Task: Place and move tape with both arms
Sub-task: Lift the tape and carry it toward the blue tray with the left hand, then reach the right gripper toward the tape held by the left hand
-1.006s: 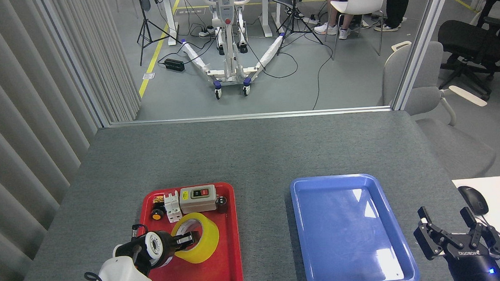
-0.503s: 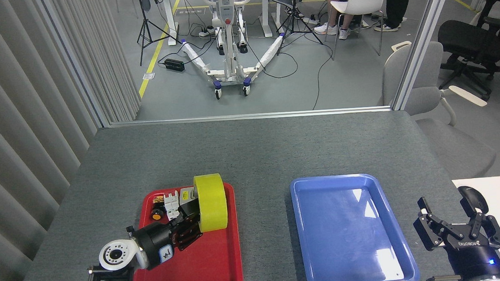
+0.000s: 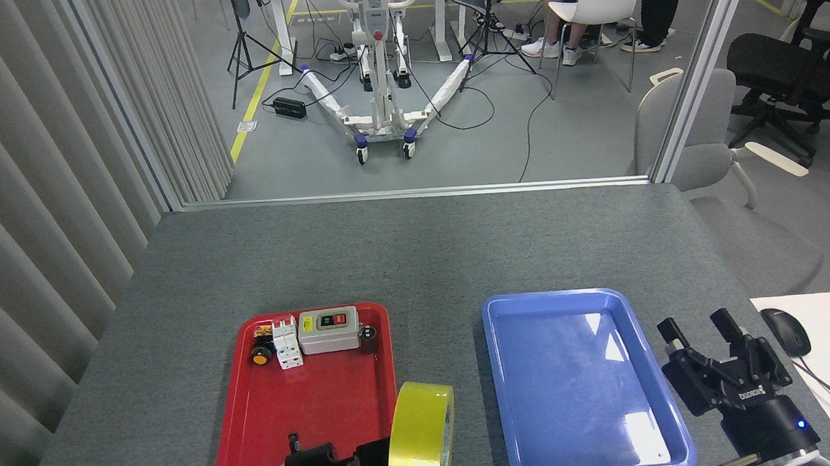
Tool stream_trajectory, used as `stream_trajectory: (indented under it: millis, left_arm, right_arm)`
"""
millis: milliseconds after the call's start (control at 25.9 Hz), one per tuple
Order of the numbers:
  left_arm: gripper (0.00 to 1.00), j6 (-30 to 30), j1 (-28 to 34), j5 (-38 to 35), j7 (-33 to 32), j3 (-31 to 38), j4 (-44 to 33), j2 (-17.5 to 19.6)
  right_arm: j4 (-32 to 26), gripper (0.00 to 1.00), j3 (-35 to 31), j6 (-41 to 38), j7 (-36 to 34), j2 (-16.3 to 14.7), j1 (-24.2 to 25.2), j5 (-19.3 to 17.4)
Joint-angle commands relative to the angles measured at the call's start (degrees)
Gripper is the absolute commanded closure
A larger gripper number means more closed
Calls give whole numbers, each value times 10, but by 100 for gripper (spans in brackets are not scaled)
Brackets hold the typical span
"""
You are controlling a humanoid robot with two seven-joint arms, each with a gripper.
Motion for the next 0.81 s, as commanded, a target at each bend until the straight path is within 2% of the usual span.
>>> stream_trajectory:
  millis: [0,155,193,271,309,580,657,773]
  left_arm:
    - [100,-36,10,0,-26,-8,13,-7]
    - [100,-38,10,0,-27,-8,13,-7]
    - [100,-38,10,0,-27,-8,13,-7]
    - [100,-38,10,0,-27,-7,14,-7]
    - [100,-38,10,0,-27,-7,14,-6]
    - [100,-39,10,-2,-25,-4,16,-3]
    - [100,-39,10,-2,-24,-3,16,-2]
    - [100,-40,10,-2,-23,-1,16,0]
  right_arm:
    - [-4,0,43,-73,14,-7,16,-62]
    - [-15,0,108,-119,11,-72,46,-106]
    - [-15,0,121,-132,11,-84,55,-127]
    - [-19,0,144,-132,14,-95,75,-162]
    - [-25,0,154,-132,14,-100,81,-168]
    - [-85,1,237,-132,16,-161,76,-157]
    - [-93,1,257,-132,16,-178,49,-134]
    - [-91,1,302,-112,16,-179,10,-107]
